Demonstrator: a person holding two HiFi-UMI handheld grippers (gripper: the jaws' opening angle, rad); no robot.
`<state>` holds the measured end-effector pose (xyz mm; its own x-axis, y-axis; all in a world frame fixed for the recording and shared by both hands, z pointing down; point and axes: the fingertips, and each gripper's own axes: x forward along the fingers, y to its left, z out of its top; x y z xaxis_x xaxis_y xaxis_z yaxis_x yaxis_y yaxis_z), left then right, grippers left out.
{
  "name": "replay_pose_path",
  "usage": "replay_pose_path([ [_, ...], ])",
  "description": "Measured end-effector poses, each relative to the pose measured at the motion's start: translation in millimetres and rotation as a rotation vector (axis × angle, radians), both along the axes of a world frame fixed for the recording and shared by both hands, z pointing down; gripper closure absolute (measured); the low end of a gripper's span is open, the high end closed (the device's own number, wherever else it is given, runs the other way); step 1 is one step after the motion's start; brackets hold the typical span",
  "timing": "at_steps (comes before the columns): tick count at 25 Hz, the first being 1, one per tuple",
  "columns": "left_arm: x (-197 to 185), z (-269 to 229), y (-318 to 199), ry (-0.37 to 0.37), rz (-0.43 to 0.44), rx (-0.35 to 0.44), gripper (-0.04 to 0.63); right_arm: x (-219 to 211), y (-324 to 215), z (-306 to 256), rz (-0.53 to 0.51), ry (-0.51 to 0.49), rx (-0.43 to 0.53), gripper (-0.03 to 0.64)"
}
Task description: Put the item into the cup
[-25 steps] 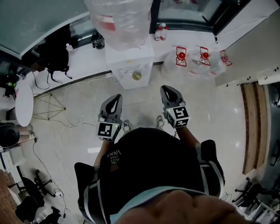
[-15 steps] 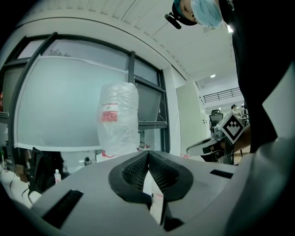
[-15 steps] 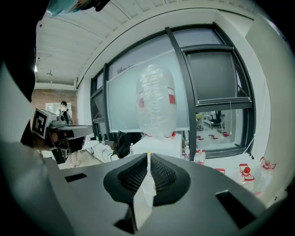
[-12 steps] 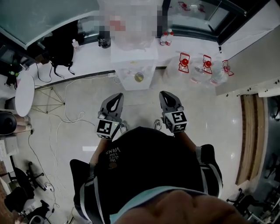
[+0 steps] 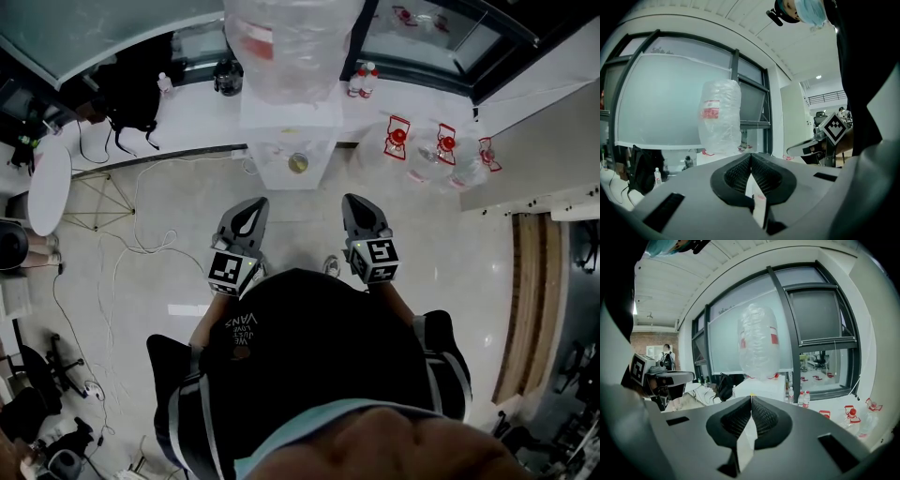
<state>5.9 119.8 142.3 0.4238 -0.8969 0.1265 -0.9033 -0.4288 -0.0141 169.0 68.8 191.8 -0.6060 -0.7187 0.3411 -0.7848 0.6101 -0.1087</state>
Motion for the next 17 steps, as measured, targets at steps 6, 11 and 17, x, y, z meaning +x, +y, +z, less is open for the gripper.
replay_pose_path([
  [6, 1.4, 3.1, -4.7, 0.01, -0.004, 0.001, 0.575, -1.8, -5.6, 1.9, -0.001, -0.025, 0.008, 0.574],
  [11, 1.3, 6.5, -6.3, 0.008, 0.003, -0.008, 0.575, -3.2, -5.8, 2.0, -0.012, -0.008, 0.01, 0.574],
  [17, 1.7, 8.7, -6.8, 0.011, 0.008, -0.007, 0.575, -5.0, -6.3, 3.1, -0.012, -0.005, 0.013, 0.574],
])
